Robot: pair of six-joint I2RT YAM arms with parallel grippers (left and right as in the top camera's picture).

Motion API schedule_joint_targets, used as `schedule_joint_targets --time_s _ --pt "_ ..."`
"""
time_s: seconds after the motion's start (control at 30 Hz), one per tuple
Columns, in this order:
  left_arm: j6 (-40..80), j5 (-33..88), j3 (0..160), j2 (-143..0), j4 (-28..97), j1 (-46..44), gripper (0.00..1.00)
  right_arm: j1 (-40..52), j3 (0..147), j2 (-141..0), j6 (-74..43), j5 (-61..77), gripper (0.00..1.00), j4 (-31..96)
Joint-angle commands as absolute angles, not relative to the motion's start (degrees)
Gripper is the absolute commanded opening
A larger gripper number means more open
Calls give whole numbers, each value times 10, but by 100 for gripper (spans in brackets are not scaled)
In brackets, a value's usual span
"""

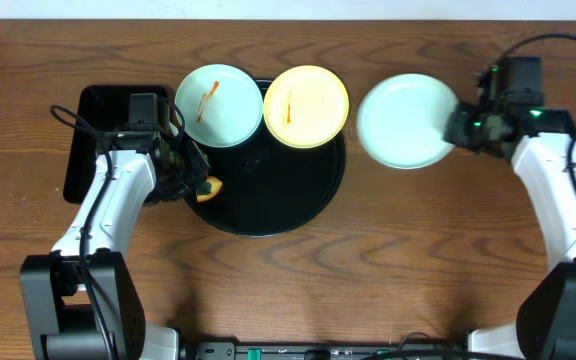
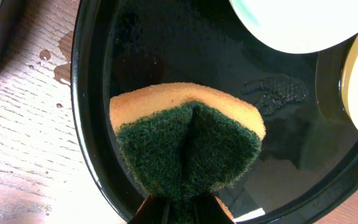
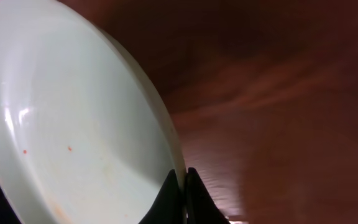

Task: Clean dirty plates on tray and stack at the side
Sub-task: 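Carry the light-blue plate right and set it on the table, then move the right gripper back to the yellow plate rim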

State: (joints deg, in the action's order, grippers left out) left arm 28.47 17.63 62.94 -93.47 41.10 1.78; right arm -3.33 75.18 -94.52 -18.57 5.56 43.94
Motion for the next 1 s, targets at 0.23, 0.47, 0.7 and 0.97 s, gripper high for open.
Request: schedule_joint_targets --time_s 0.23,0.47,0.7,0.97 --pt "281 173 637 -936 411 20 7 -93 752 -1022 -178 -15 1 441" --pt "281 173 637 -936 411 20 8 -102 752 -1081 -180 -21 2 437" --pt "281 173 637 -936 411 20 7 -102 764 -1073 -188 23 45 435" --pt "281 173 637 -936 411 20 8 -58 809 -1020 -162 196 60 446"
